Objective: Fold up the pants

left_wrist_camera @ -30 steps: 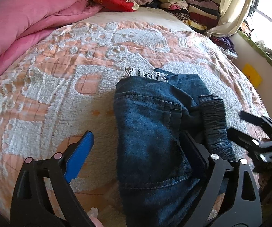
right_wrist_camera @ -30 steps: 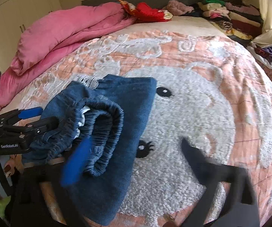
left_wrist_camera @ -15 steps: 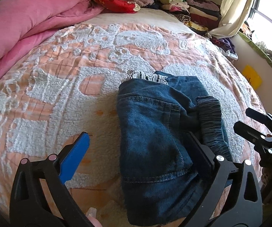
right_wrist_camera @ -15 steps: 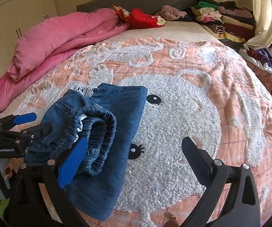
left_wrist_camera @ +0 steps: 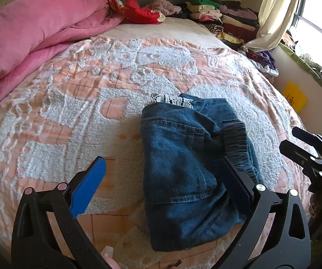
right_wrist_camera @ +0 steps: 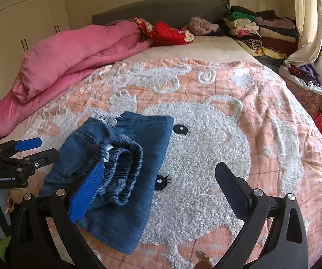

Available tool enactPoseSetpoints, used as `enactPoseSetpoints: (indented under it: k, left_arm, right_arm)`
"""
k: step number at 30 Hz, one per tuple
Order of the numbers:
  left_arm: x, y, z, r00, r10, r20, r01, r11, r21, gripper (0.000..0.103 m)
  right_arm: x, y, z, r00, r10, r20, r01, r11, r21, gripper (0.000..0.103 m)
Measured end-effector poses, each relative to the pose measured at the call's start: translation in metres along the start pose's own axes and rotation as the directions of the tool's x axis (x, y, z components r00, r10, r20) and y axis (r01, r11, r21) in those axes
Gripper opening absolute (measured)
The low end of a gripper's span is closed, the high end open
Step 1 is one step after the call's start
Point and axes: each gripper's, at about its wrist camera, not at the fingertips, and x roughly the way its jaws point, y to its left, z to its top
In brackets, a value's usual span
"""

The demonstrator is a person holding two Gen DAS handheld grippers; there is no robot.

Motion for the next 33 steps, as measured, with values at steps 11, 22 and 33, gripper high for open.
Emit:
enactPoseSetpoints:
  k: [11, 22, 33]
  left_arm:
    - [-0.047, -0.007, -0.017, 0.996, -0.012, 0.087, 0.011, 1.0, 0.018, 0.093]
    - [-0.078, -0.009, -0.044, 0.992, -0.008, 0.125, 0.006, 1.0, 0.022, 0.093]
    - [-0.081, -0.007, -0.078, 0.995, -0.011, 0.095, 0.01, 1.0, 0.016, 0.093]
  right_arm:
    - [-0.054, 0.016, -0.007, 0.993, 0.013, 0.117, -0.008, 0.999, -0.04, 0.099]
    - [-0.094, 0.029, -0.032, 0.983, -0.03, 0.18, 0.045, 0.996, -0.081, 0.099]
    - [-0.109, 0.036, -0.061, 0.983, -0.058, 0.174, 0.079, 0.989, -0.121, 0.099]
